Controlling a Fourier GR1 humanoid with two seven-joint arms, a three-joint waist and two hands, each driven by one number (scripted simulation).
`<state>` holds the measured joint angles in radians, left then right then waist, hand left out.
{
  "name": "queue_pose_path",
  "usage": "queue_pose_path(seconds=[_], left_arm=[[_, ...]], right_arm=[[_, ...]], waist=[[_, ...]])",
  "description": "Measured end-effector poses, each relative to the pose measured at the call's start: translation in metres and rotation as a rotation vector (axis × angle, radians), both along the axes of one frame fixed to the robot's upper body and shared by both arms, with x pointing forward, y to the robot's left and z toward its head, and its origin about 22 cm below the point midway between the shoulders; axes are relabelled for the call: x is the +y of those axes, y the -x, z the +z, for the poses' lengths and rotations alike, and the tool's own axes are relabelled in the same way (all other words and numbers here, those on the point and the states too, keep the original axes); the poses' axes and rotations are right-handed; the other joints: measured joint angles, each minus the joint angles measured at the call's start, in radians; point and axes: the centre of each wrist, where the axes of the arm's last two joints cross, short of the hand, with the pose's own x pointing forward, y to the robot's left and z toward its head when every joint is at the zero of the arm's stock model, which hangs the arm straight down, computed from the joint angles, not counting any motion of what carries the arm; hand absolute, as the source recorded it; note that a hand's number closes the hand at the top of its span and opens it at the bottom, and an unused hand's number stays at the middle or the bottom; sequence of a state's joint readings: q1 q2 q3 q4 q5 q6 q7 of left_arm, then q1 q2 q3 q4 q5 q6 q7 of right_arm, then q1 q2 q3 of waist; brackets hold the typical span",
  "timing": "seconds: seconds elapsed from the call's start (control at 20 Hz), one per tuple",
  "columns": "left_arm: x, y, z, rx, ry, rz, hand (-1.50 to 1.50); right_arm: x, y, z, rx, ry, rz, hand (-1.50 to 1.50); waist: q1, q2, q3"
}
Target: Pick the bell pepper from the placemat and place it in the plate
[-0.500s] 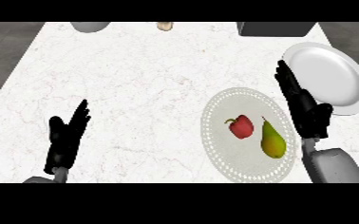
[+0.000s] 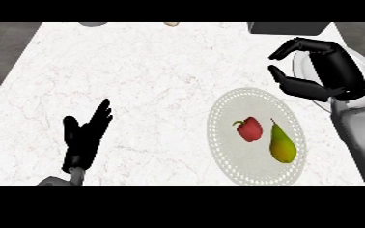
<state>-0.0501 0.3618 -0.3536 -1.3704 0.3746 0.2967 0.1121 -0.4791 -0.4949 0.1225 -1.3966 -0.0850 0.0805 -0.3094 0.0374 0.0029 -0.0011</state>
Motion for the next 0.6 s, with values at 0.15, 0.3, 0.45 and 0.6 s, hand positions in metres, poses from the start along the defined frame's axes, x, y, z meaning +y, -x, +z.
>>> queue_pose_path(seconds=[0.15,0.3,0.45,0.6], left_arm=[[-0.008,-0.004,0.001,-0.002,0.037,-0.017,0.00],[-0.007,-0.005,0.003,0.004,0.048,-0.030,0.00],[-0.007,-0.001,0.004,0.006,0.058,-0.030,0.00],[-0.004,-0.001,0.004,0.010,0.065,-0.025,0.00]], right_arm=[[-0.018,-0.013,-0.015,-0.067,-0.076,0.026,-1.50],[-0.039,-0.023,-0.030,-0.101,-0.124,0.092,-1.50],[-0.055,-0.029,-0.037,-0.122,-0.094,0.143,-1.50],[-0.073,-0.030,-0.024,-0.118,0.010,0.165,-1.50]], waist=[[-0.004,0.005,0.002],[-0.006,0.007,0.003],[-0.012,0.004,0.003],[-0.020,0.002,0.002]])
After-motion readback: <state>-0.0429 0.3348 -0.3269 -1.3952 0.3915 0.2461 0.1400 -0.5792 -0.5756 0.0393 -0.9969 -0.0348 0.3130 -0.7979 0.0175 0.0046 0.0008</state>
